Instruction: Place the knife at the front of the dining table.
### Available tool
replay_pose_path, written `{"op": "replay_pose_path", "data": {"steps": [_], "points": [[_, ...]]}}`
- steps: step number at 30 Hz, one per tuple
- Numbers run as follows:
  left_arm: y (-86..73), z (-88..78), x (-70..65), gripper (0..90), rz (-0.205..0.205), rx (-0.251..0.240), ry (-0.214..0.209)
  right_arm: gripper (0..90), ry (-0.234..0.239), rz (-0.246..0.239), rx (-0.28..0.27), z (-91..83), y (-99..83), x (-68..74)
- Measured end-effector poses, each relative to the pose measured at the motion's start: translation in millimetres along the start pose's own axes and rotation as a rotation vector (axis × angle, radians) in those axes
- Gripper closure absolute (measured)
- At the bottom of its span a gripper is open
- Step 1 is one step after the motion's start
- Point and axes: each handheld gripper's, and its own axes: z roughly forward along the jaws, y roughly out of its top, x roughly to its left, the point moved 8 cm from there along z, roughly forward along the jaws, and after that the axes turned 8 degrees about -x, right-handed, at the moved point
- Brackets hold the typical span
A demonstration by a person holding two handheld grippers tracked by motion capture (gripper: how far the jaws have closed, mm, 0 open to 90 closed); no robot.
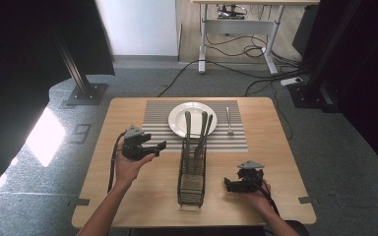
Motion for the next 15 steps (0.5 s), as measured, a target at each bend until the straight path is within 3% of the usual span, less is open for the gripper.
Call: {"op": "replay_pose_path", "data": {"steps": [6,15], "points": [[9.0,9.7,-5.2,26.6,0.009,-0.009,0.004,1.5,-0.002,0.003,-0.002,0.1,0.0,0.4],[22.1,30.0,-18.4,29.3,0.017,-0.012,-0.027,1.6,0.000,0.000,-0.004,0.3,0.1,0.3]]}}
